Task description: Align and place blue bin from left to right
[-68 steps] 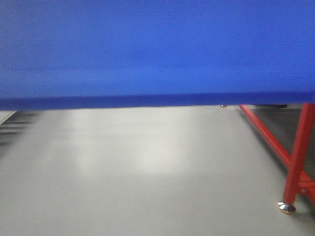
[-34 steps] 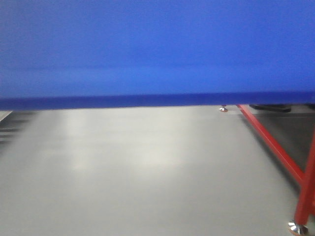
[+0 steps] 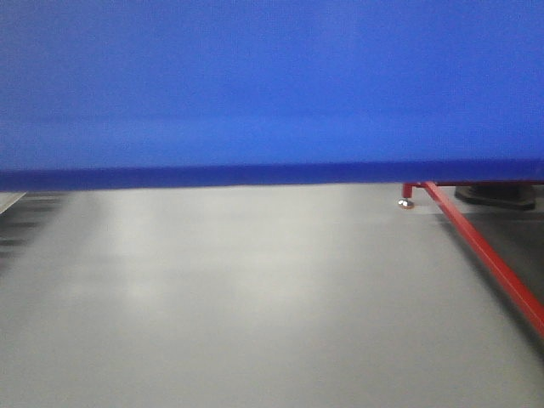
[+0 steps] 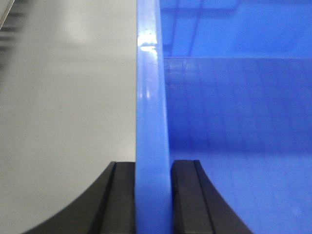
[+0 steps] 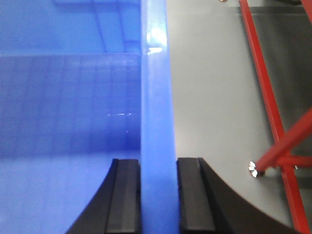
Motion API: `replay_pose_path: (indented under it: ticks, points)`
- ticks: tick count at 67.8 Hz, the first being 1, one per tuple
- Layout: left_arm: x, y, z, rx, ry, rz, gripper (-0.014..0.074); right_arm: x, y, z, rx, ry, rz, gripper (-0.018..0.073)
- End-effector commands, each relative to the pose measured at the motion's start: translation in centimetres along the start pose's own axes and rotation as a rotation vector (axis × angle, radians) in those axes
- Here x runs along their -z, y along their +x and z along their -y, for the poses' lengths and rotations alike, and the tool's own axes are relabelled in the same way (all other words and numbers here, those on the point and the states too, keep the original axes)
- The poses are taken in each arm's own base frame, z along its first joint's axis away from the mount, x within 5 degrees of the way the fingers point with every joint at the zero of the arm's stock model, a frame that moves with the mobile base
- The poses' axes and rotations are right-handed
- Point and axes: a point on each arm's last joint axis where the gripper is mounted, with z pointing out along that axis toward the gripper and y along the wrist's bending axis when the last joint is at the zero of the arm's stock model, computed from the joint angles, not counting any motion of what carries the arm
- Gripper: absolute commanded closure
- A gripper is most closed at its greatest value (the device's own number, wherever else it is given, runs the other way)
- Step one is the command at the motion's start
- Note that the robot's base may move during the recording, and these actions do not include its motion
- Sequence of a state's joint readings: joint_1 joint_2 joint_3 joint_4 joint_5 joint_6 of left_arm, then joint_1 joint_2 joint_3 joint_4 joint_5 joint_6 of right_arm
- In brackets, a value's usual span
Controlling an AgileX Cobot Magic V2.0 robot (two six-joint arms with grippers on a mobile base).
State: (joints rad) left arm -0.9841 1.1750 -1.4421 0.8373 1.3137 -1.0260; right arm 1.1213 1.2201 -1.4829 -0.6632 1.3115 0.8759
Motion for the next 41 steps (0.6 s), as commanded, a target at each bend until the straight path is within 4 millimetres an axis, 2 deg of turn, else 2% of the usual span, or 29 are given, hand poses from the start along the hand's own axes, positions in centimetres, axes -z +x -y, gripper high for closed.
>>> replay_pose_path:
  ticks: [1,41]
  points:
    - [0.46,-0.73,0.69,-0.004,0.083,0.078,0.0707,0.51,-0.82,-0.44,0.012,-0.069,0.087,0.0725]
    - [0.42,-0.71,0.74,-0.006,0.083,0.077,0.0707,0.54,-0.95,-0.6,0.012,-0.087,0.102,0.0725]
